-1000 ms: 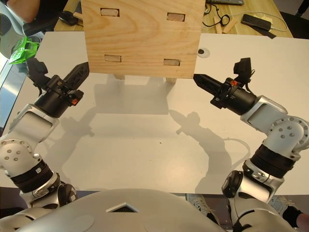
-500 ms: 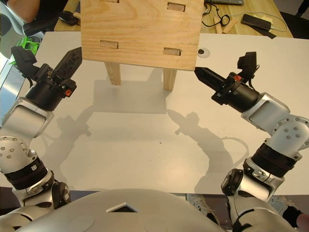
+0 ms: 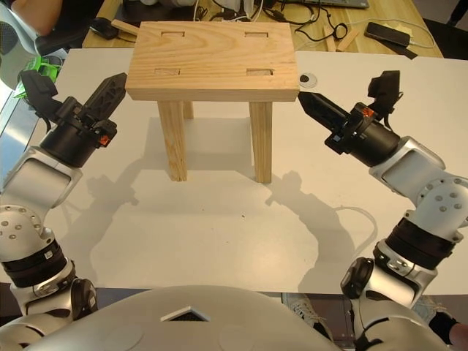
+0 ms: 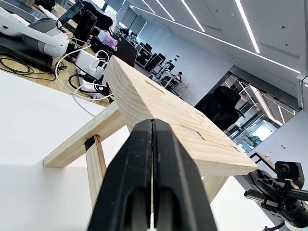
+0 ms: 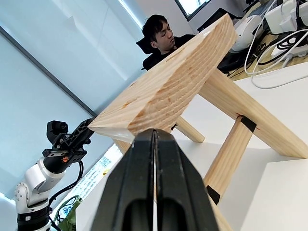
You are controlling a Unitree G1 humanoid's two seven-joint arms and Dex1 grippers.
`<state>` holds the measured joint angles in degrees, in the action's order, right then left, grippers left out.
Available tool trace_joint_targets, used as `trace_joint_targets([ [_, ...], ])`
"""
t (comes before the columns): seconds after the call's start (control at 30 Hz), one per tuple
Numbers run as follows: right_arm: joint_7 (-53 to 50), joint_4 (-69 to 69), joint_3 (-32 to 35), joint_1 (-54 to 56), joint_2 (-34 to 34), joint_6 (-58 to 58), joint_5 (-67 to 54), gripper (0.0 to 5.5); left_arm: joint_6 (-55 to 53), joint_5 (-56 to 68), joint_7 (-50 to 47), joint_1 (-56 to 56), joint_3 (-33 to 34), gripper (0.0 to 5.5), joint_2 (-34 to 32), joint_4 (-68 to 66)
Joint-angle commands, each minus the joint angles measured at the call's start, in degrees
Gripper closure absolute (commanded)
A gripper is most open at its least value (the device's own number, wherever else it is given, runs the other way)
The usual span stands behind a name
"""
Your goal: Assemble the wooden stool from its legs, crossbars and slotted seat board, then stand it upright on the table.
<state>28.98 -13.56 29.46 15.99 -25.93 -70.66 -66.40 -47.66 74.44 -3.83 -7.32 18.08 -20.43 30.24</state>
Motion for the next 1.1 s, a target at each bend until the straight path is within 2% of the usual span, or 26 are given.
trace_joint_targets([
  [0.03,3.8,0.7,-8.7,-1.4,0.4,2.9,3.8,5.3,-0.8,-6.9,3.5,2.4,-7.8,5.3,-0.2,-2.2],
  [0.2,-0.3,9.0,-9.2,-0.3,1.4,12.9,12.8,4.62,7.1,-20.4,1.7,3.6,-8.2,4.71,1.6,-5.7],
  [0.3,-3.3,12.9,-9.4,1.2,3.0,16.7,16.2,4.58,12.8,-30.0,-0.4,3.8,-9.5,4.25,3.5,-8.4],
  [0.4,-6.6,14.5,-10.0,2.1,6.1,19.3,18.0,4.58,18.1,-36.5,-0.6,3.6,-10.4,4.25,6.7,-12.2],
  [0.43,-7.8,14.6,-10.9,2.1,7.1,21.4,20.0,4.58,19.6,-38.3,-0.8,3.3,-10.6,4.25,7.7,-13.5],
  [0.5,-11.2,15.9,-16.3,1.5,7.3,31.9,31.3,4.58,22.9,-42.9,-0.9,2.3,-11.9,4.25,9.2,-17.1],
  [0.6,-17.9,19.5,-23.2,1.3,8.0,47.5,47.5,4.58,29.1,-52.1,1.5,-1.6,-16.6,4.25,9.0,-23.1],
  [0.7,-19.8,22.0,-26.8,-1.0,9.9,57.0,54.9,4.58,34.4,-57.7,3.3,-4.1,-19.0,4.25,10.1,-28.1],
  [0.83,-20.5,23.4,-25.8,-0.7,11.9,60.2,56.0,4.58,39.8,-60.8,4.9,-2.6,-19.0,4.25,11.7,-31.4],
  [1.1,-20.7,22.7,-23.2,-0.8,13.8,58.2,54.2,4.58,40.4,-59.6,7.1,-3.7,-15.5,4.25,14.1,-33.4],
])
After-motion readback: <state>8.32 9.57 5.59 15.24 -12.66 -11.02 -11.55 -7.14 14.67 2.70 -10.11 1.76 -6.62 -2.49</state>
